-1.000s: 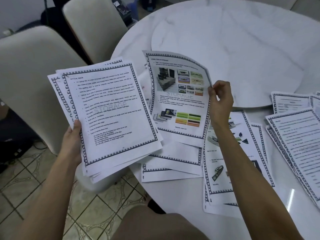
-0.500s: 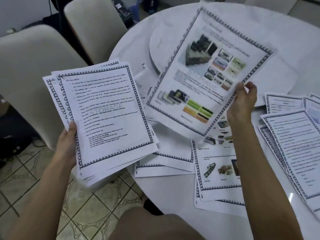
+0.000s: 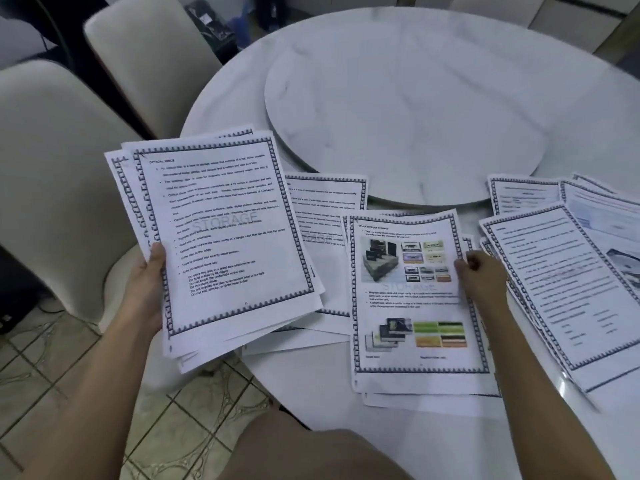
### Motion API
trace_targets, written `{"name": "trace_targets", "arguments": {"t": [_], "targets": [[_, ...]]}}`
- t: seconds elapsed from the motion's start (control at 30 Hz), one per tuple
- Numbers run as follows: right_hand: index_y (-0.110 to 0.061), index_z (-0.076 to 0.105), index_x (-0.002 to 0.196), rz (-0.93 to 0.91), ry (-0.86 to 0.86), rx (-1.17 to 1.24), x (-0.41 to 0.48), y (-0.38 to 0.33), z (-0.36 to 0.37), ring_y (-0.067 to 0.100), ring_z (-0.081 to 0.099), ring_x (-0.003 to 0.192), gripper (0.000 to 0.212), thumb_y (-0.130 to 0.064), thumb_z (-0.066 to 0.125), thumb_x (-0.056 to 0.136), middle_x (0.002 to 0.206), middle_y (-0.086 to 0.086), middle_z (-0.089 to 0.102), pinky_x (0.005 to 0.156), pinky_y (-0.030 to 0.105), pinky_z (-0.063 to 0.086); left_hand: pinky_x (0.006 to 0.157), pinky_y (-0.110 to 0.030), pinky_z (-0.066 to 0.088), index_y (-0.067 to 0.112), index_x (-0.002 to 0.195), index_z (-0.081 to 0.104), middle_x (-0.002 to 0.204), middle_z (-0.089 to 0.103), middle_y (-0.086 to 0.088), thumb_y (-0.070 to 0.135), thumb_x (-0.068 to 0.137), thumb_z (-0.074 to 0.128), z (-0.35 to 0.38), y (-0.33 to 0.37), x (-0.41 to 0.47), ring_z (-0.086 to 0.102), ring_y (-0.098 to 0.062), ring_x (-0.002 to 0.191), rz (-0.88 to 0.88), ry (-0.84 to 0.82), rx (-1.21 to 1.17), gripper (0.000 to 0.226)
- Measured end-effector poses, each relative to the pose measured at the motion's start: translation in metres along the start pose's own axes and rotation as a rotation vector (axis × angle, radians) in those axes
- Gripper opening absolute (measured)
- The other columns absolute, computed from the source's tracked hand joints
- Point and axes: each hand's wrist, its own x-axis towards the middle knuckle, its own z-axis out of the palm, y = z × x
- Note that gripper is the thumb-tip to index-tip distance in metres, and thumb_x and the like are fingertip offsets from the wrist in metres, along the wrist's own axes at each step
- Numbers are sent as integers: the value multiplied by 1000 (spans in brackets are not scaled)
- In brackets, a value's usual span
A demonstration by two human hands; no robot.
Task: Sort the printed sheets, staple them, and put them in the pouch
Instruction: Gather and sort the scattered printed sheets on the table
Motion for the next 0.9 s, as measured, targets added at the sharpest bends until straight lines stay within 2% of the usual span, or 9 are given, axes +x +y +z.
{"name": "trace_targets", "arguments": {"t": [0.1,0.17,0.27,0.33,0.4,0.5,0.7,0.8,0.9], "targets": [[4,59,110,-90,152,-110,-7,5,7,41,47,111,29,-8,63,83,114,28,54,92,33,30,50,-21,55,23,96,59,71,73,12,33,98,37,8,-7,-4,68,-8,70,13,-25,25,25],[1,60,111,-179,165,-46,-18,-8,12,37,44,112,29,-11,62,85,117,27,51,90,31,30,49,-22,55,17,108,58,79,73,8,35,97,38,16,-11,-8,70,-7,66,-20,-58,23,29],[-6,59,114,-188,-173,215,-44,-46,21,17,52,98,29,-24,54,92,113,10,57,78,12,38,54,-26,57,17,112,57,97,70,0,38,96,38,28,-16,-11,71,-11,74,-49,-137,3,32],[-12,56,119,-157,-418,293,-60,-68,30,13,53,95,34,-32,49,93,109,1,58,78,15,42,54,-25,57,19,104,59,86,74,4,35,97,37,37,-18,-14,71,-11,73,-29,-179,4,28],[-16,57,114,-172,-504,395,-70,-84,40,10,55,83,27,-31,53,92,101,0,60,66,10,44,56,-26,57,21,102,59,82,75,7,32,98,35,46,-21,-17,71,-11,74,-9,-229,8,26],[-19,59,103,-162,-480,516,-75,-97,50,4,54,73,18,-27,62,87,89,-5,61,55,7,43,59,-27,58,22,104,59,84,75,7,31,98,36,53,-23,-21,71,-11,77,-6,-265,-1,26],[-13,61,90,-109,-352,485,-76,-106,62,4,52,65,13,-20,69,81,75,-6,57,52,6,40,65,-32,60,17,114,56,87,75,4,31,98,37,53,-24,-17,71,-15,80,-28,-272,-8,28],[-21,59,73,-95,-323,495,-78,-110,65,4,49,59,14,-16,69,81,67,-8,55,55,12,41,63,-31,59,18,109,58,84,75,4,31,98,37,52,-24,-12,72,-14,77,-46,-274,-17,27],[-21,61,72,-81,-289,503,-77,-112,68,7,51,61,13,-17,69,81,68,-6,58,62,22,44,60,-28,59,21,104,59,81,75,5,33,98,36,49,-23,-7,72,-13,74,-59,-271,-18,26]]}}
